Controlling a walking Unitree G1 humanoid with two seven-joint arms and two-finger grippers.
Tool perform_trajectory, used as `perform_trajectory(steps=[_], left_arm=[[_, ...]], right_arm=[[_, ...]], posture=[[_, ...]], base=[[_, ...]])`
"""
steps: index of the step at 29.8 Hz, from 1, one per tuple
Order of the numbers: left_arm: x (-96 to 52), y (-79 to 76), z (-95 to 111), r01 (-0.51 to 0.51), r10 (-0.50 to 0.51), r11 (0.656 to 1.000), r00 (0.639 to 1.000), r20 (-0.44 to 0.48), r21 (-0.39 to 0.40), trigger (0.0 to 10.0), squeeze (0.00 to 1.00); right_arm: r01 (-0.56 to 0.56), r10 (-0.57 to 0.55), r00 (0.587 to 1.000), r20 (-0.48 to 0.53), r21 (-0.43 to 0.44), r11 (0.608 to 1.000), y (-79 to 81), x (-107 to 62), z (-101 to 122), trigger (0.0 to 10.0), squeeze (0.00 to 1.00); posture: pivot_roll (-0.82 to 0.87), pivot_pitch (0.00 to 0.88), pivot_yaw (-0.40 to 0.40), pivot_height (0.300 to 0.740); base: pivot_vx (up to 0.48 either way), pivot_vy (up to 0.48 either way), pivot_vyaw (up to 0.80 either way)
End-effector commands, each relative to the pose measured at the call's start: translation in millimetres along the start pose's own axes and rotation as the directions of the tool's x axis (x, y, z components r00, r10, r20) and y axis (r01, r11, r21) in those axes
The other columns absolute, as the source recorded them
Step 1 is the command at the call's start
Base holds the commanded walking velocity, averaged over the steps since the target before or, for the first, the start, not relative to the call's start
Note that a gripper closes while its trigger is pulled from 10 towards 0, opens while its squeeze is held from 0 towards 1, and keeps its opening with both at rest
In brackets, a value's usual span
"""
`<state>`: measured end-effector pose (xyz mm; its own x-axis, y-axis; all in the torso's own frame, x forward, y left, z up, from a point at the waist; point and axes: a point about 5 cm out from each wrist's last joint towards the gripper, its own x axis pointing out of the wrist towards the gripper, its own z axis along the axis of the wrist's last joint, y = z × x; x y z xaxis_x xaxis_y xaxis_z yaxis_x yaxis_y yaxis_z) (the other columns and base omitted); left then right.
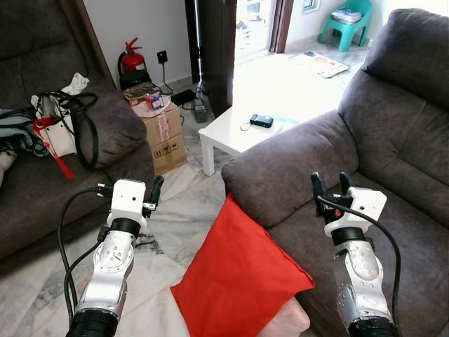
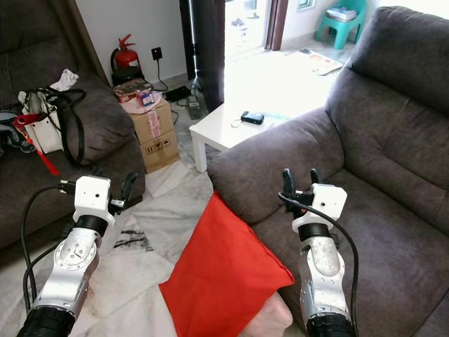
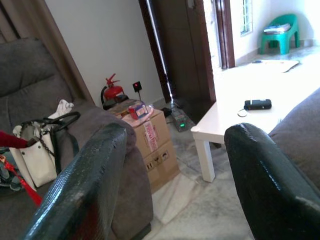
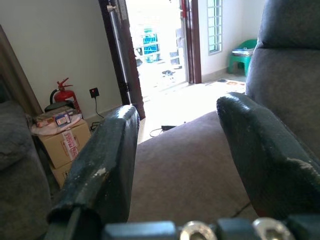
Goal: Move the pillow to the sofa from floor
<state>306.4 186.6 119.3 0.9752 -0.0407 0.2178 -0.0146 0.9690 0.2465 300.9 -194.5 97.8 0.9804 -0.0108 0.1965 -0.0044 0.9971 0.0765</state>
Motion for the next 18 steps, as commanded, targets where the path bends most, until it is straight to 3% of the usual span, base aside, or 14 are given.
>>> perform_trajectory(steps=[1,18], left_arm=[[0.3,3.0,0,-0.014,0.014,1.0,1.0,0.003,-0.003,10.0,0.0],[-11.0,0.5,-3,-0.004,0.004,1.0,1.0,-0.014,-0.004,10.0,0.0]], right_arm=[[0.002,-0.002,1.0,-0.003,0.006,1.0,0.7,-3.5,-3,10.0,0.0],[-0.008,0.008,0.999,-0.04,0.008,1.0,3.3,-11.7,-8,10.0,0.0]], posture=[[-0.06,0.035,0.021,0.74],[-0.06,0.101,0.011,0.74]], base=[[0.0,0.0,0.0],[0.0,0.0,0.0]])
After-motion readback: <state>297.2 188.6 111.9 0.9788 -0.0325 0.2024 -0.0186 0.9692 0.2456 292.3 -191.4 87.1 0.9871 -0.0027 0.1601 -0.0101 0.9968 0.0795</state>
